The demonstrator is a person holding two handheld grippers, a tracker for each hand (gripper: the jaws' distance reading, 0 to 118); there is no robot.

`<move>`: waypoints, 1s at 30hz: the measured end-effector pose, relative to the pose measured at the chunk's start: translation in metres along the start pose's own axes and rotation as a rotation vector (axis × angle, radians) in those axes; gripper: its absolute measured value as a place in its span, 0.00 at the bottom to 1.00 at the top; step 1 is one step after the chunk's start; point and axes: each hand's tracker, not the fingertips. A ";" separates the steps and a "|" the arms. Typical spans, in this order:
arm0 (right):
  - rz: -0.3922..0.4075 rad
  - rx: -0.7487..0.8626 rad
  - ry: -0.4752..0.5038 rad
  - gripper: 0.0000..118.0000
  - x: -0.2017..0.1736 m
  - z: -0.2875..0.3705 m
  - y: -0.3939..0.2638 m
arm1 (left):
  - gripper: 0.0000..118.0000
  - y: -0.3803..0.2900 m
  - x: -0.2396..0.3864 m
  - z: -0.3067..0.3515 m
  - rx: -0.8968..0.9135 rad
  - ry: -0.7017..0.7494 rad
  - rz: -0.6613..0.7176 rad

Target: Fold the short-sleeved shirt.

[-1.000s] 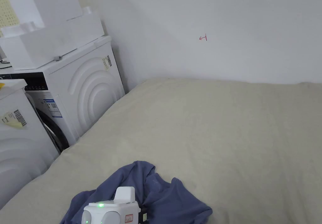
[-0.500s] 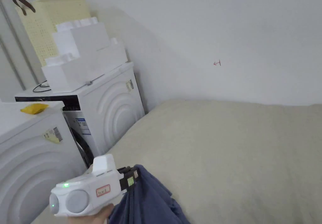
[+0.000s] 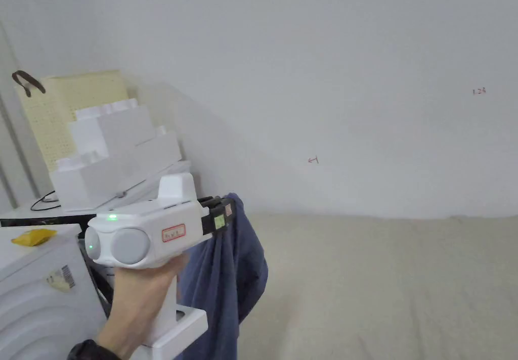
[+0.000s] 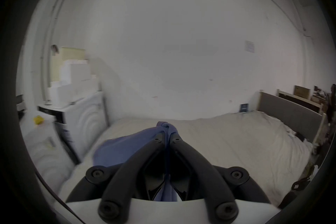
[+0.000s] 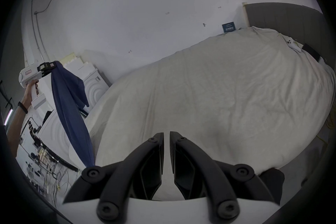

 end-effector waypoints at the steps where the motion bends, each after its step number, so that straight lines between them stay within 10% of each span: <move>1: -0.009 0.006 -0.008 0.06 0.006 0.003 0.000 | 0.00 -0.009 0.020 -0.018 -0.019 -0.036 -0.008; 15: -0.148 0.046 -0.287 0.06 0.108 0.061 -0.005 | 0.00 -0.287 0.442 -0.163 -0.499 -0.715 0.096; 24: -0.190 0.029 -0.377 0.06 0.140 0.080 -0.016 | 0.00 -0.335 0.561 -0.145 -0.621 -0.848 -0.007; 30: -0.108 0.057 -0.327 0.06 0.127 0.072 -0.005 | 0.59 -0.297 0.467 -0.134 -0.519 -0.813 0.116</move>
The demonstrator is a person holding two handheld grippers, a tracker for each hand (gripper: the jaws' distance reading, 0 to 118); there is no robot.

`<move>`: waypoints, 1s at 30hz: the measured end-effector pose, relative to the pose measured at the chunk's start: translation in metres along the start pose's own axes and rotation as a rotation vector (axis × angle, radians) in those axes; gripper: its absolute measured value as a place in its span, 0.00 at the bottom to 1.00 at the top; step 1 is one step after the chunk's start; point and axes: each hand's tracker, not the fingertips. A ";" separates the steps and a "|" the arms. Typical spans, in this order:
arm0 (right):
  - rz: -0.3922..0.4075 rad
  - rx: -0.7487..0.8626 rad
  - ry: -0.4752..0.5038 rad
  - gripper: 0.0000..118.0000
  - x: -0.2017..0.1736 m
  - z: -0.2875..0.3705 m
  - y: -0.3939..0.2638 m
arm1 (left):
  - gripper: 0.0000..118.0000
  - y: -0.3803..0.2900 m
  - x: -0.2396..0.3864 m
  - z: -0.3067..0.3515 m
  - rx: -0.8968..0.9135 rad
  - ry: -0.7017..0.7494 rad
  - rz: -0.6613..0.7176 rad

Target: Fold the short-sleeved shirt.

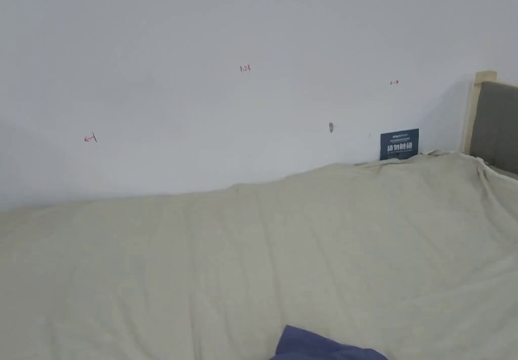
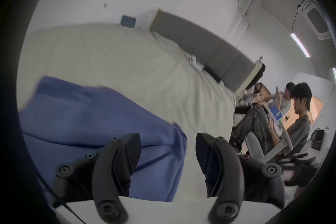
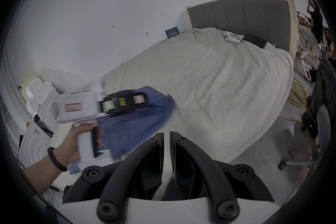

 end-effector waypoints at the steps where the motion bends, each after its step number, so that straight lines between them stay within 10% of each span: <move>1: 0.016 0.016 0.020 0.06 -0.006 -0.002 0.003 | 0.59 0.006 -0.008 0.030 0.033 0.026 0.000; 9: 0.143 0.067 0.277 0.06 -0.090 -0.019 0.033 | 0.75 -0.001 -0.054 0.324 0.411 0.396 0.083; 16: 0.280 0.104 0.346 0.06 -0.148 -0.012 0.039 | 0.72 -0.060 -0.020 0.436 0.597 0.632 0.122; 21: 0.359 0.118 0.346 0.06 -0.164 -0.004 0.032 | 0.31 -0.089 0.005 0.453 0.608 0.732 0.126; 30: 0.334 0.100 0.314 0.06 -0.148 0.004 0.018 | 0.01 -0.113 0.015 0.436 0.548 0.690 0.164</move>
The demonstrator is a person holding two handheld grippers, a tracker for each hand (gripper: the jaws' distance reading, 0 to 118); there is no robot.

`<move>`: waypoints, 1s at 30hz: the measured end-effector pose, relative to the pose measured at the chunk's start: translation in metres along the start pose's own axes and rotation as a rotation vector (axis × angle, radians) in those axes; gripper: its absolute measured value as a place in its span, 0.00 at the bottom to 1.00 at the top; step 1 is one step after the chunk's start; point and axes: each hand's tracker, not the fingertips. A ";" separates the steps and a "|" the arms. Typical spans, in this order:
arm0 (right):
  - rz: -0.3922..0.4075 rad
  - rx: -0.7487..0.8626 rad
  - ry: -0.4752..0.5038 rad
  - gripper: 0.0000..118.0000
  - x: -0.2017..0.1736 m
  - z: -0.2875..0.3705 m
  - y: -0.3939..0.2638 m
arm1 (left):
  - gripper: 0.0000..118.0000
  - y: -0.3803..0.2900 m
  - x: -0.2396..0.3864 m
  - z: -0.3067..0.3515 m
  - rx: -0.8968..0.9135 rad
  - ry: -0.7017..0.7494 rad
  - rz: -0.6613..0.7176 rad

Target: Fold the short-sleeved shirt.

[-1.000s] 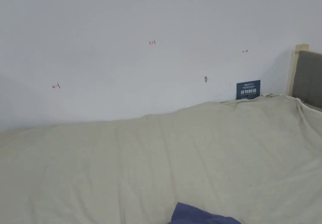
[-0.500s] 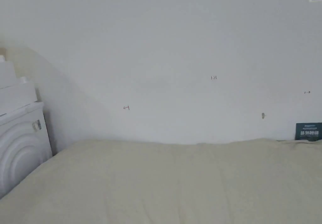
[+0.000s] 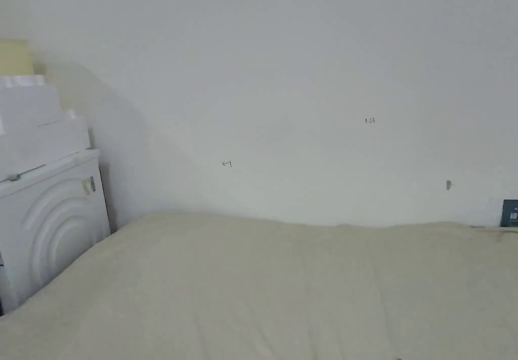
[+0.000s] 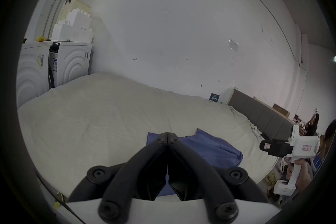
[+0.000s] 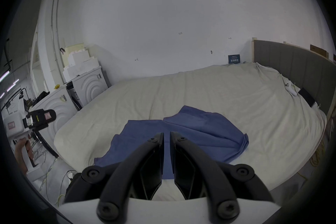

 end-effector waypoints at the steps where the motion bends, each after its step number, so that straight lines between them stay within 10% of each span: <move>1: -0.007 -0.001 -0.002 0.06 0.002 0.000 -0.002 | 0.01 0.000 0.002 -0.002 -0.005 0.016 -0.002; 16: -0.048 -0.032 0.004 0.06 0.007 0.001 -0.010 | 0.03 -0.007 0.017 -0.040 -0.114 0.029 -0.095; 25: -0.041 -0.096 -0.068 0.06 0.036 -0.011 -0.021 | 0.59 -0.013 0.002 -0.190 -0.260 -0.009 -0.120; 30: -0.138 -0.137 -0.111 0.06 0.062 -0.023 -0.029 | 0.60 -0.038 -0.016 -0.298 -0.428 0.052 -0.126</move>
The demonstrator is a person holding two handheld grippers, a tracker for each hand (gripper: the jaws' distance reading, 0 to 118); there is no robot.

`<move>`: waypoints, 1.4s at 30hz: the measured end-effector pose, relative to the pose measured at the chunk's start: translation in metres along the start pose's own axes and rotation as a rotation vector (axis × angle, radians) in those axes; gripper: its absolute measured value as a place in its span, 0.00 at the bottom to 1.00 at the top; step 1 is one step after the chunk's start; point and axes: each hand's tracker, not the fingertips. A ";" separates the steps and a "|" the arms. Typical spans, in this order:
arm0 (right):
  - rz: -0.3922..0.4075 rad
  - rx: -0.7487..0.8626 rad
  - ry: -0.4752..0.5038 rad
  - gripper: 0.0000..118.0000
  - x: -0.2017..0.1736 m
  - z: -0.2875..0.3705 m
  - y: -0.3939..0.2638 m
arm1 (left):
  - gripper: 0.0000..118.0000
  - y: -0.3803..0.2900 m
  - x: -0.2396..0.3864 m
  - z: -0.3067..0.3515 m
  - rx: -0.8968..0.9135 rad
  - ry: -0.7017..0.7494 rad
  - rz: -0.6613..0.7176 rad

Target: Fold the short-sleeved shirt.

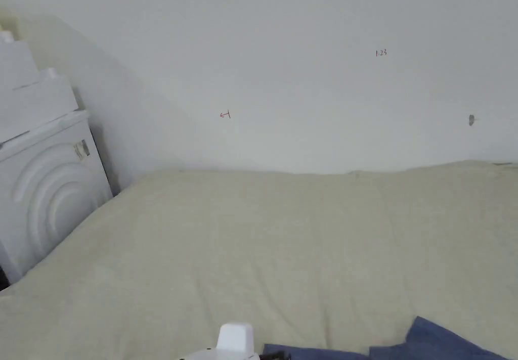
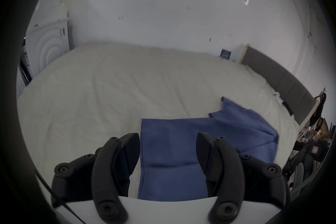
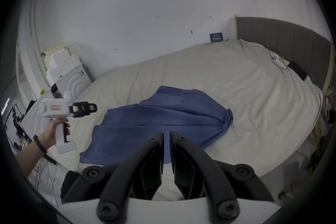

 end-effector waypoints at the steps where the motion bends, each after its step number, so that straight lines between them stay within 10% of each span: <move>1: -0.011 -0.011 -0.008 0.06 0.004 -0.003 -0.001 | 0.60 0.001 0.000 -0.018 -0.020 0.033 -0.021; 15: -0.055 -0.122 -0.090 0.06 0.039 -0.032 -0.011 | 0.58 -0.003 0.003 -0.110 -0.137 0.097 -0.059; 17: -0.067 -0.128 -0.073 0.06 0.039 -0.035 -0.012 | 0.43 -0.002 0.010 -0.109 -0.147 0.125 -0.055; 19: -0.068 -0.128 -0.066 0.06 0.038 -0.036 -0.014 | 0.02 -0.004 0.018 -0.105 -0.137 0.105 -0.066; 25: -0.031 -0.121 -0.045 0.08 0.035 -0.037 -0.006 | 0.02 -0.002 0.001 -0.117 -0.183 0.040 0.048; 29: 0.113 -0.074 -0.046 0.18 0.043 -0.056 0.035 | 0.02 0.012 -0.010 -0.121 -0.257 -0.005 0.077; 32: 0.229 -0.124 -0.041 0.64 0.054 -0.096 0.088 | 0.02 0.017 -0.005 -0.123 -0.285 0.012 0.065; 38: 0.438 -0.345 -0.041 0.66 0.069 -0.236 0.161 | 0.02 0.020 0.009 -0.126 -0.305 0.056 -0.037; 42: 0.444 -0.487 -0.066 0.65 0.086 -0.312 0.165 | 0.02 0.018 0.005 -0.125 -0.299 0.051 -0.027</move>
